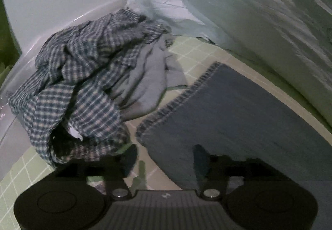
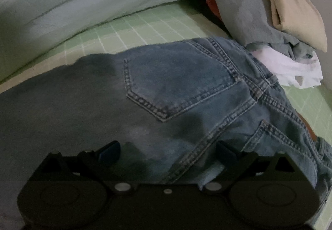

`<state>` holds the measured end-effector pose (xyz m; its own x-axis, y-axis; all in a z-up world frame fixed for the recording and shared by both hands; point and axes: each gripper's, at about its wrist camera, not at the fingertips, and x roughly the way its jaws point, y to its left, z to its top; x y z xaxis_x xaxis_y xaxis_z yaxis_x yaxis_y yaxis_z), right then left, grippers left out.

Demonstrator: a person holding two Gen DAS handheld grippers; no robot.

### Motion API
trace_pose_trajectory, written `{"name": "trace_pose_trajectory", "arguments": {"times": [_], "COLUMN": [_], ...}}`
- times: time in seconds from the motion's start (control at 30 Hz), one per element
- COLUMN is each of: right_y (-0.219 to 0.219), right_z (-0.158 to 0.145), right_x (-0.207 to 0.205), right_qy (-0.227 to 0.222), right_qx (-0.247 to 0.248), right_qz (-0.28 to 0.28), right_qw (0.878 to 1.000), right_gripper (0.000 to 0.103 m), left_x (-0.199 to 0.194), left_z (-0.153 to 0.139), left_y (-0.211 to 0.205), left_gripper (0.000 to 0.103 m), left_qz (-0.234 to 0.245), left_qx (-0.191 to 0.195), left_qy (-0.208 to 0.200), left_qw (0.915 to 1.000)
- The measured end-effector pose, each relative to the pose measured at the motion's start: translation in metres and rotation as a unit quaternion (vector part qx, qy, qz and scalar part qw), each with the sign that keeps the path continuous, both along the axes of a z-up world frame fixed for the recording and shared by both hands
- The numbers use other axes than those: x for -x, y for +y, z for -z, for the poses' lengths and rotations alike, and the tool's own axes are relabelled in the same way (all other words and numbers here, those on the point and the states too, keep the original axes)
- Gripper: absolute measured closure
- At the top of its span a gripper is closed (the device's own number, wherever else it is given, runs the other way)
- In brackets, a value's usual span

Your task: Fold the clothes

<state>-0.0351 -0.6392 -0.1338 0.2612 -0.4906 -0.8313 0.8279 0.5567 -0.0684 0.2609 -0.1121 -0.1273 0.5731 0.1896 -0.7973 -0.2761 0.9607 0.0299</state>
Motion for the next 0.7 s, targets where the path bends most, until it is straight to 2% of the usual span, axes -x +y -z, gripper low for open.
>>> {"name": "trace_pose_trajectory", "arguments": {"times": [0.17,0.3,0.43,0.53,0.7], "right_y": [0.012,0.026,0.037,0.045,0.055], "right_z": [-0.020,-0.036,-0.036,-0.027,-0.020], "right_x": [0.012,0.041,0.089,0.124,0.170], "right_qy": [-0.055,-0.097,-0.135,-0.129,-0.121], "right_qx": [0.016,0.021,0.011,0.005,-0.002], "right_qz": [-0.029,-0.048,-0.037,-0.029,-0.034], "right_qw": [0.998,0.994,0.990,0.991,0.992], "right_gripper": [0.000,0.000,0.000,0.000,0.000], "left_x": [0.027,0.077,0.133,0.170,0.226], "left_z": [-0.014,-0.032,-0.037,-0.031,-0.018], "left_y": [-0.017,-0.035,-0.046,-0.046,-0.038], "left_gripper": [0.021,0.015,0.014,0.014,0.014], "left_qz": [0.050,0.087,0.112,0.115,0.091], "left_qx": [0.041,0.053,0.059,0.064,0.086], "left_qy": [-0.012,-0.018,-0.006,0.015,0.050], "left_qw": [0.9979,0.9946,0.9920,0.9912,0.9909]}}
